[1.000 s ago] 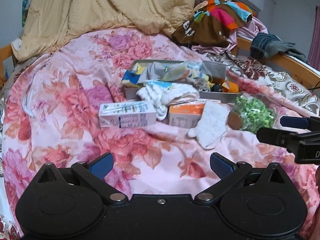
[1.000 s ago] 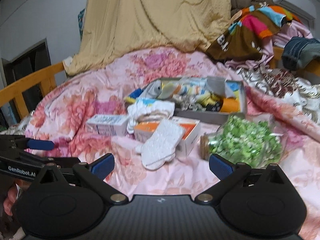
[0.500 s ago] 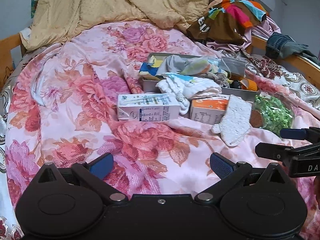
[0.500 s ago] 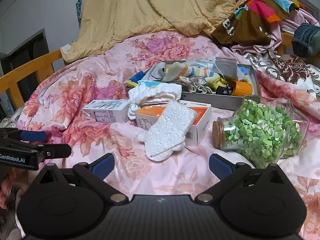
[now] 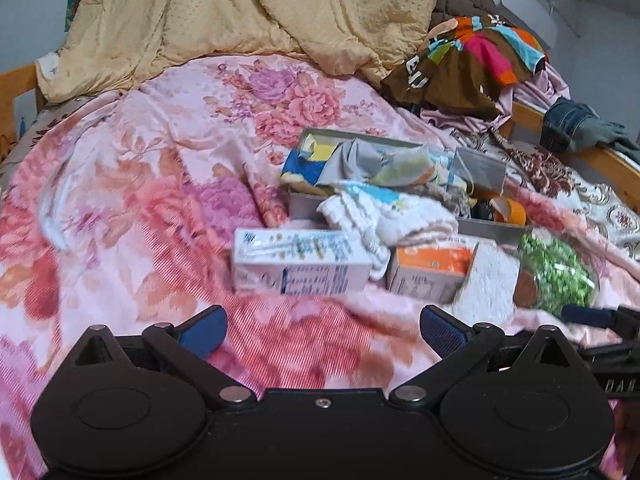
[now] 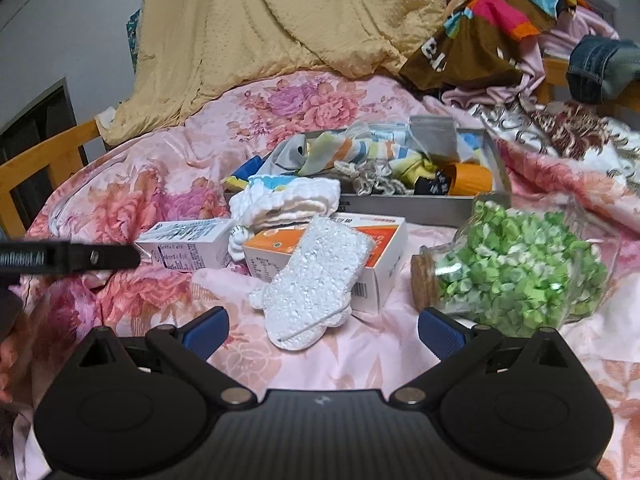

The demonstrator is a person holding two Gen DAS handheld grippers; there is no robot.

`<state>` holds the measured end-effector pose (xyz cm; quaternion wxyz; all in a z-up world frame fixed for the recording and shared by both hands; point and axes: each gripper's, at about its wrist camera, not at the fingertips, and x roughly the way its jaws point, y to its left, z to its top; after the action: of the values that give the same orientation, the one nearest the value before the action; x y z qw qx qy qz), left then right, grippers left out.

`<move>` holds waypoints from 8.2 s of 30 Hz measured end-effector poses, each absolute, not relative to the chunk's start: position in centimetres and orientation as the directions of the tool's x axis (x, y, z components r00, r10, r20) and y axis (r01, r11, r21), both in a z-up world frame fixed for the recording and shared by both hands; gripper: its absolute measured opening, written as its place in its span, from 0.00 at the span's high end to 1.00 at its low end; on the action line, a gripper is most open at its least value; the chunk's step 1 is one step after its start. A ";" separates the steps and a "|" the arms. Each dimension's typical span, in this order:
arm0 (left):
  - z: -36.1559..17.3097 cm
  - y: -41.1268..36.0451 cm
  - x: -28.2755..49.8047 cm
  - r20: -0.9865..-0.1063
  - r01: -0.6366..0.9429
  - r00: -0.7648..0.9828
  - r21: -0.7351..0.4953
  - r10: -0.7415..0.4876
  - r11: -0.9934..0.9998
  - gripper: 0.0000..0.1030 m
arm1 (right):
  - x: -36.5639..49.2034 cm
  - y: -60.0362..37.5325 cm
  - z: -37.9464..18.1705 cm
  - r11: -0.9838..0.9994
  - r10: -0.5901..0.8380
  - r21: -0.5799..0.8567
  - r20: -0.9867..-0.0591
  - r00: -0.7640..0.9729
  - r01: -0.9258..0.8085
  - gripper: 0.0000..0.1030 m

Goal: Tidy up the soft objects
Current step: 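Reach the left gripper to the white towel while the right gripper reaches the foam insole, then close the left gripper on the white towel while the right gripper grasps the foam insole, then lift the towel and insole and carry them over the cartoon tray with both grippers, then lower the towel and insole into the tray and open both grippers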

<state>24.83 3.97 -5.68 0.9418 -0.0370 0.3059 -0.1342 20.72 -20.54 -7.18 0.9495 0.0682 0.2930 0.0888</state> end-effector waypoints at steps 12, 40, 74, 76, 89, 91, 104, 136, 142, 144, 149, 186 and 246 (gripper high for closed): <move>-5.8 1.1 31.6 -0.524 0.250 0.778 -0.249 -0.347 0.936 0.01 | 23.5 -20.2 -8.5 0.948 0.287 0.282 -0.573 0.767 -0.145 0.01; -7.6 -4.0 41.2 -0.621 0.185 0.652 -0.426 -0.435 0.886 0.01 | 24.8 -20.0 -8.9 0.931 0.333 0.322 -0.555 0.762 -0.172 0.23; -6.0 -5.7 37.1 -0.648 0.183 0.704 -0.230 -0.291 0.956 0.78 | 23.7 -17.3 -7.8 0.945 0.326 0.178 -0.541 0.775 -0.273 0.80; -5.8 -5.8 36.4 -0.644 0.198 0.710 -0.203 -0.283 0.959 0.81 | 23.6 -17.3 -7.7 0.947 0.319 0.163 -0.542 0.778 -0.275 0.83; -2.3 -5.9 31.6 -0.643 0.205 0.741 -0.056 -0.192 0.977 0.89 | 21.5 -17.5 -6.5 0.947 0.319 0.140 -0.521 0.792 -0.289 0.86; -1.6 -5.6 30.7 -0.633 0.200 0.753 -0.044 -0.183 0.979 0.89 | 21.1 -17.7 -6.2 0.947 0.319 0.139 -0.512 0.798 -0.289 0.86; 1.4 -5.7 26.0 -0.587 0.205 0.795 0.019 -0.155 0.979 0.94 | 18.8 -19.9 -4.3 0.949 0.314 0.173 -0.427 0.848 -0.264 0.86; -5.5 -3.3 24.1 -0.765 0.304 0.595 -0.068 -0.245 0.950 0.58 | 19.6 -19.7 -4.9 0.953 0.300 0.170 -0.446 0.843 -0.250 0.86; -6.5 -4.1 24.8 -0.781 0.338 0.574 -0.046 -0.245 0.940 0.44 | 20.1 -20.3 -4.4 0.958 0.285 0.165 -0.425 0.859 -0.236 0.86; -6.8 -4.5 25.0 -0.783 0.347 0.578 -0.019 -0.229 0.938 0.66 | 20.4 -20.5 -4.2 0.959 0.279 0.167 -0.412 0.867 -0.230 0.86; -6.7 -5.1 25.5 -0.791 0.381 0.568 0.011 -0.225 0.924 0.86 | 21.3 -21.0 -3.5 0.959 0.276 0.164 -0.382 0.882 -0.229 0.86; -3.9 -4.1 46.0 -0.508 0.252 0.814 -0.130 -0.283 0.959 0.92 | 44.4 -21.9 -3.0 0.913 0.404 0.253 -0.439 0.803 -0.321 0.86; -9.1 -2.2 46.0 -0.449 0.121 0.854 -0.323 -0.264 0.939 0.14 | 43.8 -25.4 -2.2 0.931 0.323 0.310 -0.462 0.826 -0.191 0.31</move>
<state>46.02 -2.20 -9.07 0.9520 -0.1433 0.2509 -0.1010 43.80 -25.44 -2.18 0.9471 0.1258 0.2621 0.1358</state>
